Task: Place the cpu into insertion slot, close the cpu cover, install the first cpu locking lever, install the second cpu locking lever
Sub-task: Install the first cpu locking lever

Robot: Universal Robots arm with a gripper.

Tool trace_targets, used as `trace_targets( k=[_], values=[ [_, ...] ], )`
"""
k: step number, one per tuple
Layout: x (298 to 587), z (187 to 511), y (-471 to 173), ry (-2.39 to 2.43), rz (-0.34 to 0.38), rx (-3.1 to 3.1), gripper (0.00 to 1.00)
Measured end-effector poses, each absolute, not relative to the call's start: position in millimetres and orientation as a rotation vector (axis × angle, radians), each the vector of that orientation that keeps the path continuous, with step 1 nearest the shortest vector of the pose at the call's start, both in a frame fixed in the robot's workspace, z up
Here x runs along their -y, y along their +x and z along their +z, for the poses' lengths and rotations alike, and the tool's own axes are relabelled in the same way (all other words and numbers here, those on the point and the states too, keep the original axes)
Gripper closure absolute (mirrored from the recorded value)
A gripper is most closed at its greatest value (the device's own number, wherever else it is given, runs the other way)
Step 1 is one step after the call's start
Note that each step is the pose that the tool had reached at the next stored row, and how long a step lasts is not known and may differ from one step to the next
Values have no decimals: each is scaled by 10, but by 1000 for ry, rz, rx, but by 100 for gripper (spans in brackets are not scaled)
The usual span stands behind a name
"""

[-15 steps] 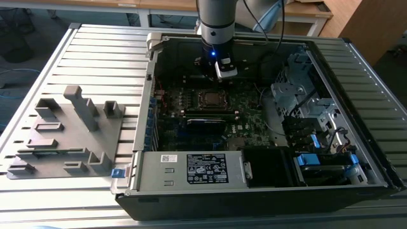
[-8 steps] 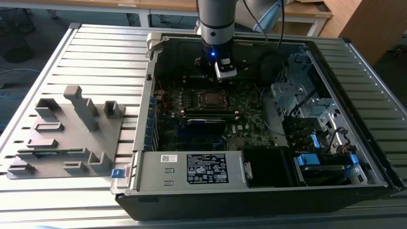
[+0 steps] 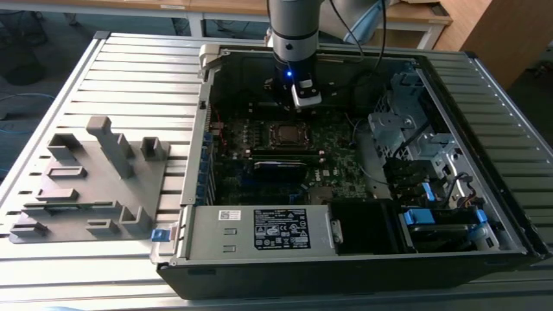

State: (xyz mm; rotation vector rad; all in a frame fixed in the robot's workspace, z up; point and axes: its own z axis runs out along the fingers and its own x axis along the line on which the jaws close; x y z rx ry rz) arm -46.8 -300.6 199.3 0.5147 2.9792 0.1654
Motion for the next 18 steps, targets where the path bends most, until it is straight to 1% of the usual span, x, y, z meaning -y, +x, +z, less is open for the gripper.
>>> trace_targets(
  k=[18],
  values=[
    [2995, 1982, -468, 528, 165, -2975, 89]
  ],
)
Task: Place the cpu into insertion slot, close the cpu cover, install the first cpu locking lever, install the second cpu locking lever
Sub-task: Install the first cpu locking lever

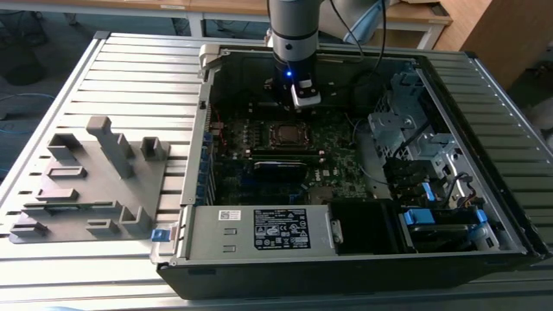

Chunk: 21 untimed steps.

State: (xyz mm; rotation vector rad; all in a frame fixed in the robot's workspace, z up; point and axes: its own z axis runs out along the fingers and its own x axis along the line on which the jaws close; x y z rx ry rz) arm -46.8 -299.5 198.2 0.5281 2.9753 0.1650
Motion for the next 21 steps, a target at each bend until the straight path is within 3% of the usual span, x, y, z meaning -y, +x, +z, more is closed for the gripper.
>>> trace_targets(
  k=[21],
  values=[
    [2984, 2006, -469, 539, 165, -2966, 89]
  ],
)
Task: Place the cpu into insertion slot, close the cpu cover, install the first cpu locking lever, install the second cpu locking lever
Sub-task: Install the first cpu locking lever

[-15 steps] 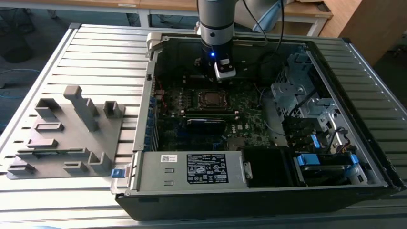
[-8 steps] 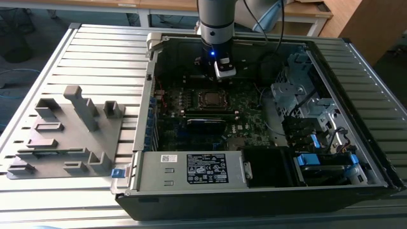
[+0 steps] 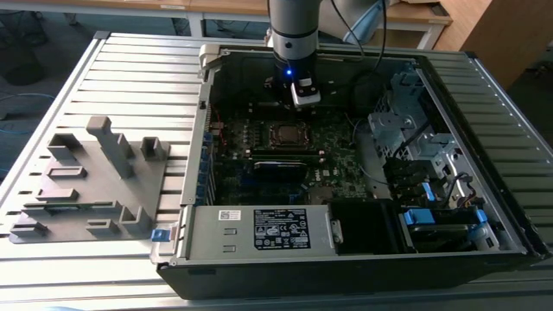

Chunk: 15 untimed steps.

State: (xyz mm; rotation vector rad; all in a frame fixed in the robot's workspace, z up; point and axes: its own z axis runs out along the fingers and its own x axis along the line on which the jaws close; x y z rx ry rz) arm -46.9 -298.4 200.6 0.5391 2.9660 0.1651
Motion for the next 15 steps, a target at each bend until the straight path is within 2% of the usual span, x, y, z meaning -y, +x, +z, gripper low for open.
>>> trace_targets(
  k=[10, 15],
  values=[
    [2984, 2005, -469, 540, 167, -2956, 89],
    [2984, 2109, -469, 541, 171, -2956, 89]
  ],
)
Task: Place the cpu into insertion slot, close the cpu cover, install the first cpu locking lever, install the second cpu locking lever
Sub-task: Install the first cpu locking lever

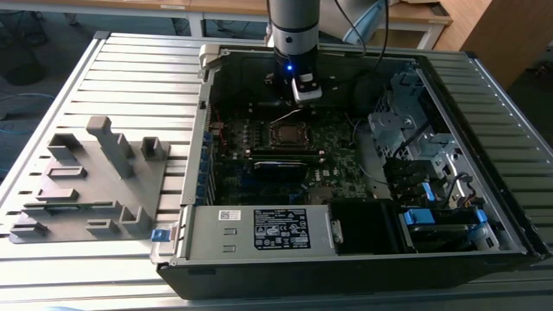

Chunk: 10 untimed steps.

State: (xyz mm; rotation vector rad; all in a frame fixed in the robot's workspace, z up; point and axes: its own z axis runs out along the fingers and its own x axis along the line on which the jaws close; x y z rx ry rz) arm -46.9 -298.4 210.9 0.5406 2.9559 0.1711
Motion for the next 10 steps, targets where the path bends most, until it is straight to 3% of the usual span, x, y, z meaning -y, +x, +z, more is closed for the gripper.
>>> trace_targets(
  k=[10],
  values=[
    [2962, 2145, -494, 541, 174, -2956, 89]
  ],
)
